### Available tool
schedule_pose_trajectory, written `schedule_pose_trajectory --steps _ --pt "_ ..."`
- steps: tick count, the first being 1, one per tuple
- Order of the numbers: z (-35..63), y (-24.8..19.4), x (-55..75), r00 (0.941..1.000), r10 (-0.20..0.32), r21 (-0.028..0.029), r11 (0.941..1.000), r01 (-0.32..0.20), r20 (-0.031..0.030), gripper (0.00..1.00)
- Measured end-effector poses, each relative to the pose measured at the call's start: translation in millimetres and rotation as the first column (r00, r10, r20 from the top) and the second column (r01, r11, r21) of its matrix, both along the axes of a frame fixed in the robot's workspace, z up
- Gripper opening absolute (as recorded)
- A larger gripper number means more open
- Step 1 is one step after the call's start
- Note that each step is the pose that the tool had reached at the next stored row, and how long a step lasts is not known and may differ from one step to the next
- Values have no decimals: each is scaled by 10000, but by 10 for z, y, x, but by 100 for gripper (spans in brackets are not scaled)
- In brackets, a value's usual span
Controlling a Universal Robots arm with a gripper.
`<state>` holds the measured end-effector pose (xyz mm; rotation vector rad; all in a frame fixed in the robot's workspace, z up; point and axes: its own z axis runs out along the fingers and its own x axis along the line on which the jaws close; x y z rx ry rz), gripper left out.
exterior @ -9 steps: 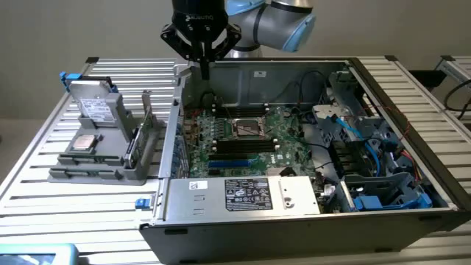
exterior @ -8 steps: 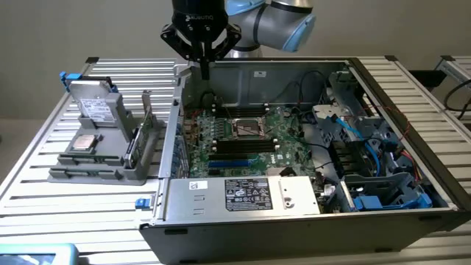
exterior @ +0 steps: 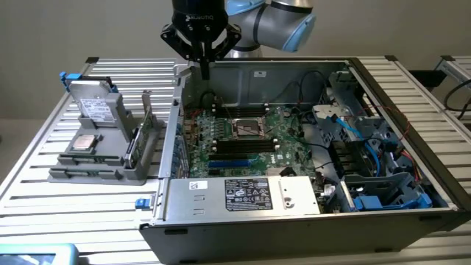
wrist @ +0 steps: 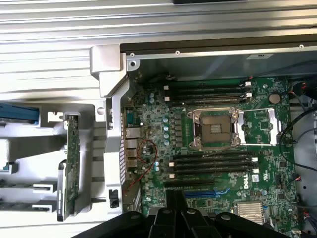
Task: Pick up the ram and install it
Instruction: 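Reach for the ram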
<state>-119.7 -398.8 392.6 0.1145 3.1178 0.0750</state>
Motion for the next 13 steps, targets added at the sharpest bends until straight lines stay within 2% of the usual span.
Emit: schedule_pose_trajectory --steps 6,9,13 --pt "0 -7 2 10000 1 0 10000 -1 0 11" --pt "-1 -50 -14 10000 -1 9 10000 1 2 11" --pt "-1 -93 -99 10000 -1 53 10000 1 1 11"
